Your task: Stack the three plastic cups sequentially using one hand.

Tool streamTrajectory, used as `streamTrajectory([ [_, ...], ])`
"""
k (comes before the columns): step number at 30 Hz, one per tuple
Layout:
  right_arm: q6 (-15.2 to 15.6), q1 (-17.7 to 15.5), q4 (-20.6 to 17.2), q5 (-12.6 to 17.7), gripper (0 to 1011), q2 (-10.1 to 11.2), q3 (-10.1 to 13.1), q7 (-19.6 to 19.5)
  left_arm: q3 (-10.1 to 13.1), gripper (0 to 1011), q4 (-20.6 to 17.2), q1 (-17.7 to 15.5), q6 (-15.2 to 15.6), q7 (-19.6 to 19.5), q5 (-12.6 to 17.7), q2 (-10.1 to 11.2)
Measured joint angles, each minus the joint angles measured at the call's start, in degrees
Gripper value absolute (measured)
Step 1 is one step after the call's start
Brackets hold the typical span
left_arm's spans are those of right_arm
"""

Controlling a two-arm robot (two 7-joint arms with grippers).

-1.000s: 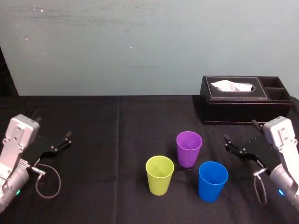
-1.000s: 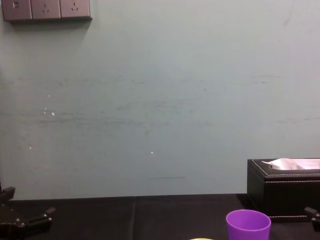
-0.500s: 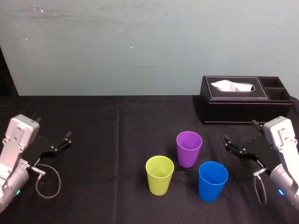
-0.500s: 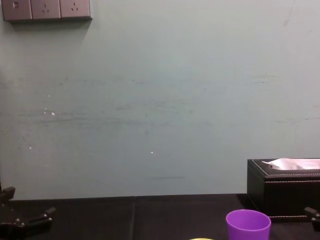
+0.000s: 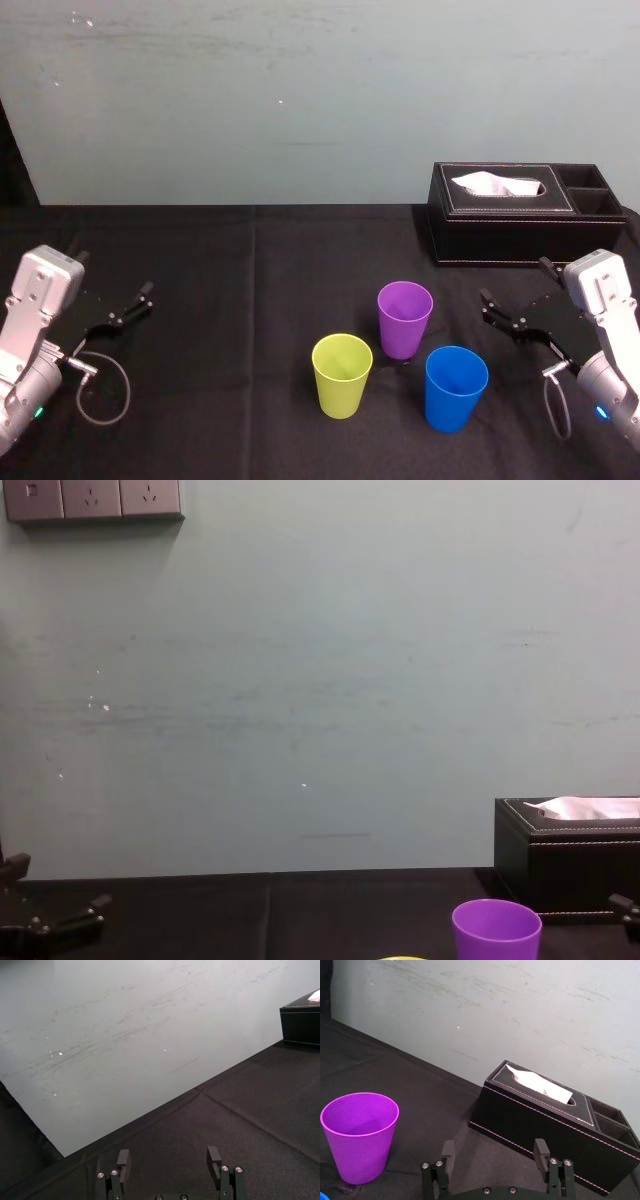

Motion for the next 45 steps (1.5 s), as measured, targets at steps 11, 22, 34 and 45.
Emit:
streamTrajectory([
  [11,0.0,0.0,0.0,0.0,1000,0.0,0.0,0.0,0.0,1000,0.0,0.0,0.0,0.0,0.0,0.0],
  [22,0.0,0.0,0.0,0.0,1000,0.0,0.0,0.0,0.0,1000,0.0,0.0,0.0,0.0,0.0,0.0],
  [34,0.0,0.0,0.0,0.0,1000,0.0,0.0,0.0,0.0,1000,0.0,0.0,0.0,0.0,0.0,0.0],
  [45,0.0,0.0,0.0,0.0,1000,0.0,0.0,0.0,0.0,1000,0.0,0.0,0.0,0.0,0.0,0.0],
])
